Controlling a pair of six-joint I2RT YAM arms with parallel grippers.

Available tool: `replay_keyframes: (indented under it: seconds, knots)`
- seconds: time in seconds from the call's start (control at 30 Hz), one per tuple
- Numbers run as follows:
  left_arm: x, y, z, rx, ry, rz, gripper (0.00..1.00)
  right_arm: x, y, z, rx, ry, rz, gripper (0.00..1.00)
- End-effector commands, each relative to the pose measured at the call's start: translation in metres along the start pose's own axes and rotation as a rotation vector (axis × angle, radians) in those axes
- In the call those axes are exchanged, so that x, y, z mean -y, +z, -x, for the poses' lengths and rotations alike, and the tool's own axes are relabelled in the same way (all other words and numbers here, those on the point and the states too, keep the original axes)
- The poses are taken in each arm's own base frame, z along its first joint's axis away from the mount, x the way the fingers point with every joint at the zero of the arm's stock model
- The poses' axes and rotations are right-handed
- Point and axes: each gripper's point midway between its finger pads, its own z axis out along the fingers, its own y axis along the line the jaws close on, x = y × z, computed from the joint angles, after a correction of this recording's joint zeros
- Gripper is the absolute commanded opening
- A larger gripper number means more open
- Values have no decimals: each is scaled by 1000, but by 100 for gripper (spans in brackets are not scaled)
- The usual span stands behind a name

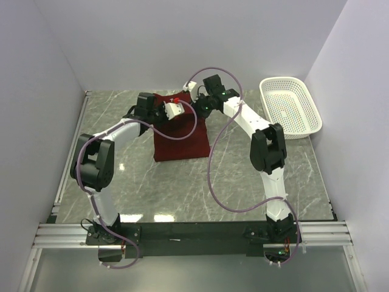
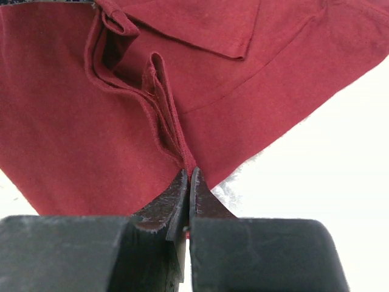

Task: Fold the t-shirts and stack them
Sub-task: Fold the tshirt

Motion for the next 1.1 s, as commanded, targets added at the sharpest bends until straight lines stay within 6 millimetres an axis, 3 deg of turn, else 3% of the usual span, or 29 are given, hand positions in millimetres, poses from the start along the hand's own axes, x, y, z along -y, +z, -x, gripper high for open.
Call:
replay_keyframes:
  seconds: [0.0,0.97,1.07]
  knots:
    - [-29,1,19,47,31,78,0,19,1,22,62,-11,-60,0]
    - [-35,22,7,37,5,112,0,36,16,18,52,-1,-119,0]
    - [-38,23,8,37,-3,125,0,39,18,15,44,8,-137,10]
